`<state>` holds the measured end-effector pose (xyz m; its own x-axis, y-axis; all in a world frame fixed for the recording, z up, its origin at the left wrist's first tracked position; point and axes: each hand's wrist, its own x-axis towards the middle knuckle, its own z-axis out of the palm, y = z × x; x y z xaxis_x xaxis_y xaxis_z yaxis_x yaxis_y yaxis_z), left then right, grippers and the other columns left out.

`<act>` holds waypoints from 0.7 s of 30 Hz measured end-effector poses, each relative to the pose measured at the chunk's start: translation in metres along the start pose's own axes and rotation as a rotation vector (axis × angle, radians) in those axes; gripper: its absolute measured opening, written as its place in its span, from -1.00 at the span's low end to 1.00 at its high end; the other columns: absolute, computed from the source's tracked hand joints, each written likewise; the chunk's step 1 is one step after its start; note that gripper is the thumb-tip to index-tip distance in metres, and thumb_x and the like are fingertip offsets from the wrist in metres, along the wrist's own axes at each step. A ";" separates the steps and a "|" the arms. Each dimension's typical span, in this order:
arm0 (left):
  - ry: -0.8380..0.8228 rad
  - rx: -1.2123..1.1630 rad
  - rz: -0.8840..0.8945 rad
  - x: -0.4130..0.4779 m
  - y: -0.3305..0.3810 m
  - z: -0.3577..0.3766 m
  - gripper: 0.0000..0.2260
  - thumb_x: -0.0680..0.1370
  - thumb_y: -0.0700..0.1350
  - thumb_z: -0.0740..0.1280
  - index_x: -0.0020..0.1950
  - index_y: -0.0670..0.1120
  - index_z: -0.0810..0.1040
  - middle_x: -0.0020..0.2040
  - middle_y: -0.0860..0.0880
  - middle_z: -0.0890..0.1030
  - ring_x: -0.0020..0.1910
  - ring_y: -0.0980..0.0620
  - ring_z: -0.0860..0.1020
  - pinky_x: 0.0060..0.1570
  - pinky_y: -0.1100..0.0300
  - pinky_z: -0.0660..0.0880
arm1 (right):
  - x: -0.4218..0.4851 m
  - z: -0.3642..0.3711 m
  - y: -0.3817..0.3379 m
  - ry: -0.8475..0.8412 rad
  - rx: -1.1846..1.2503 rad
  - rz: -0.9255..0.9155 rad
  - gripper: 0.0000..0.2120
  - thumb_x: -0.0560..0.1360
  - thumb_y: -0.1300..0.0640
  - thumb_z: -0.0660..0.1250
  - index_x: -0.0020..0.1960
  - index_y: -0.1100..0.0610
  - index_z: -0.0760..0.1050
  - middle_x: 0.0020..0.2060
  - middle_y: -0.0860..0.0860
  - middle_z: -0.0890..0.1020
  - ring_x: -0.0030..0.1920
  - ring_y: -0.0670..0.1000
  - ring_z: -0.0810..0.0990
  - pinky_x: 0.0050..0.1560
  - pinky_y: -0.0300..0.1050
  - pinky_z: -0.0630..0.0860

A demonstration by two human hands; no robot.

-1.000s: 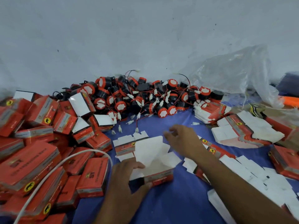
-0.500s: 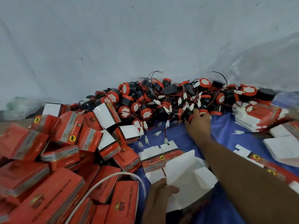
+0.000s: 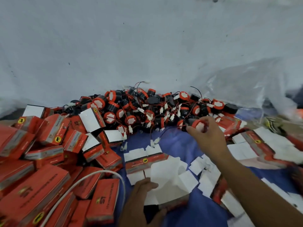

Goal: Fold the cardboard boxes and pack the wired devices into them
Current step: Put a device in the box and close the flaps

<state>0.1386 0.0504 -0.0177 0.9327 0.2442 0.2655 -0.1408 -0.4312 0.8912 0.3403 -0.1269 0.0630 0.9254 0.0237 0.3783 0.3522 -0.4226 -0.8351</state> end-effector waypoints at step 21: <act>-0.044 0.110 0.202 -0.031 0.020 0.008 -0.69 0.55 -0.14 0.39 0.27 0.10 0.54 0.26 0.23 0.54 0.31 0.24 0.47 0.29 0.40 0.34 | -0.157 -0.046 -0.024 -0.487 -0.350 -0.436 -0.72 0.54 -0.07 0.39 0.20 0.02 0.55 -0.01 0.01 0.55 0.00 0.04 0.52 0.04 0.02 0.47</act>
<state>0.1091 0.0274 -0.0109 0.9031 0.1063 0.4161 -0.2913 -0.5604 0.7753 0.1797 -0.1616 0.0419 0.6978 0.6202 0.3583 0.7118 -0.5450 -0.4430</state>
